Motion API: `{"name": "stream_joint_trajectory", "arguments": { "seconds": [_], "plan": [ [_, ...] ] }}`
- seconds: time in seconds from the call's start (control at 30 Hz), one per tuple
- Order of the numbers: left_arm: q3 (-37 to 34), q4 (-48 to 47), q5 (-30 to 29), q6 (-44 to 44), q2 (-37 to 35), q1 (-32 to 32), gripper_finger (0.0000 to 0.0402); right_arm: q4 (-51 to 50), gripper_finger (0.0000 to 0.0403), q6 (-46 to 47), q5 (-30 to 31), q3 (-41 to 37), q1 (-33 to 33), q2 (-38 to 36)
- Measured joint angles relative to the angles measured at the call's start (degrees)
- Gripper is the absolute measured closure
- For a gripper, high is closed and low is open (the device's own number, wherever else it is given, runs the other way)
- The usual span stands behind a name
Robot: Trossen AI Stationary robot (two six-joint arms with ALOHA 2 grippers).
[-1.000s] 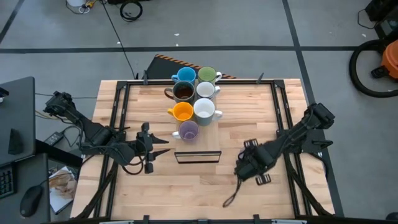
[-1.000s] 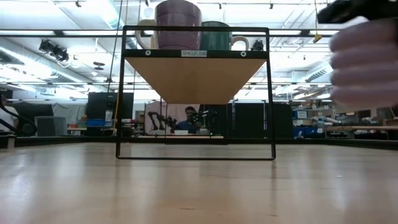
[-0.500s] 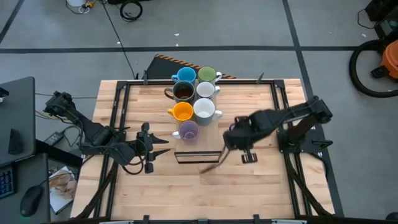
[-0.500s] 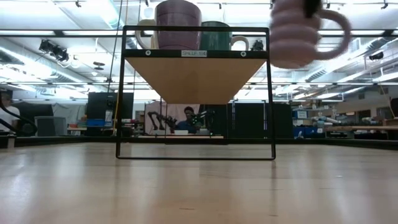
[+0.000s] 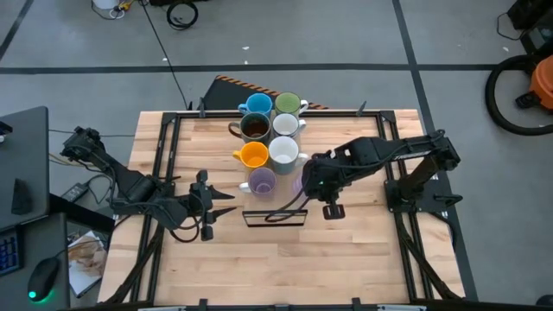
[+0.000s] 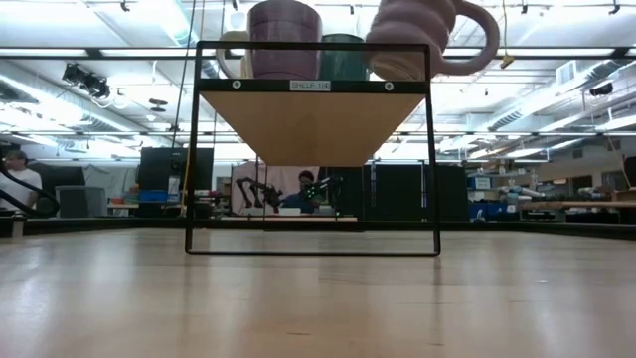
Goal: Place coffee mugs
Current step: Put the light violet mug on the shelf
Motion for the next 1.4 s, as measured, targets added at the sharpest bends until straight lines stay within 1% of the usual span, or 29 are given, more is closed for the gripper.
{"name": "stream_joint_trajectory", "arguments": {
  "seconds": [0.13,0.37,0.63,0.97,1.27,1.4],
  "plan": [
    [0.0,0.0,-0.02,0.06,0.0,0.0,0.0258,2.23,0.0359,-1.15,-2.05,0.04,-0.06,0.87],
    [-0.02,-0.04,0.0,0.03,0.0,0.75,0.0258,2.18,0.0359,-4.09,-2.71,0.07,-0.14,4.76],
    [-0.02,-0.14,0.0,0.15,0.0,1.88,0.0258,4.03,0.0359,-5.21,-1.99,1.9,-0.3,4.77],
    [-0.02,-0.45,0.0,0.45,0.0,1.84,0.0258,7.03,0.0359,-8.2,-2.02,1.92,-1.95,4.76],
    [-0.02,-1.07,0.03,0.0,0.0,1.84,0.0258,6.38,0.0359,-9.29,-2.46,1.81,-2.66,4.76],
    [-0.02,-1.05,0.03,0.0,0.0,1.84,0.0258,7.08,0.0359,-9.69,-2.69,0.37,-2.64,4.72]
  ]
}}
